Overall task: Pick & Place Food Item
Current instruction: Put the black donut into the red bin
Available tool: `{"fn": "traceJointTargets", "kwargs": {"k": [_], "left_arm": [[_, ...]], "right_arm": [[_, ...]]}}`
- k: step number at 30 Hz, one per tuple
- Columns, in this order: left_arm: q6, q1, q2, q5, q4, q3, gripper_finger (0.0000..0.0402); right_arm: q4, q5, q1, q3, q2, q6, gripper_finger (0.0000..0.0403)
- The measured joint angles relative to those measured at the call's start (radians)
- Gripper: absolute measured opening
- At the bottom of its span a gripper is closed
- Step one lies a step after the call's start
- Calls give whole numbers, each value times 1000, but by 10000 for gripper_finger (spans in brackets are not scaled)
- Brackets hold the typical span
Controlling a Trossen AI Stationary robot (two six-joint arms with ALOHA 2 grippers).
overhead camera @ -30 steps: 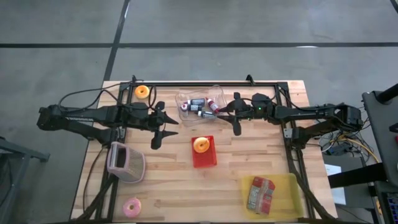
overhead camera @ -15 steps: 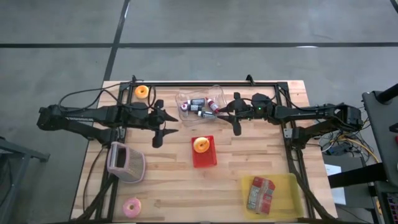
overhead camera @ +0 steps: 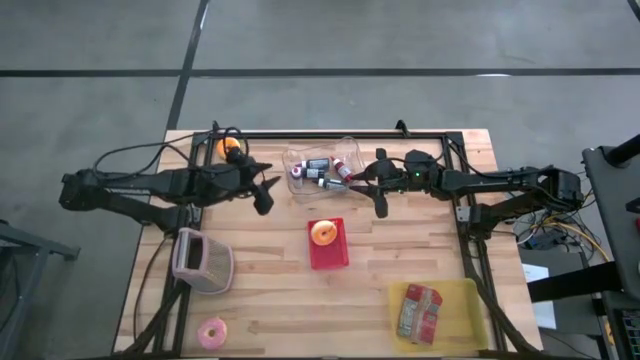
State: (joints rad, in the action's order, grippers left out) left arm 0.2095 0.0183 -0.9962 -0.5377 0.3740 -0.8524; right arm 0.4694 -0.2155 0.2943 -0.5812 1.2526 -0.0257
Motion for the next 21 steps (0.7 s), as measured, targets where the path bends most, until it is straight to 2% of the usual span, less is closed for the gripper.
{"fn": "traceJointTargets", "kwargs": {"k": [6, 14, 17, 21], "left_arm": [[132, 105, 0, 9, 99, -27, 202], [250, 396, 0, 245, 300, -83, 202], [289, 522, -2, 333, 317, -84, 202], [268, 649, -20, 443, 317, -84, 202]], "right_arm": [[0, 1, 0, 0, 0, 0, 130], [0, 0, 0, 0, 0, 0, 130], [0, 0, 0, 0, 0, 0, 130], [0, 0, 0, 0, 0, 0, 130]]}}
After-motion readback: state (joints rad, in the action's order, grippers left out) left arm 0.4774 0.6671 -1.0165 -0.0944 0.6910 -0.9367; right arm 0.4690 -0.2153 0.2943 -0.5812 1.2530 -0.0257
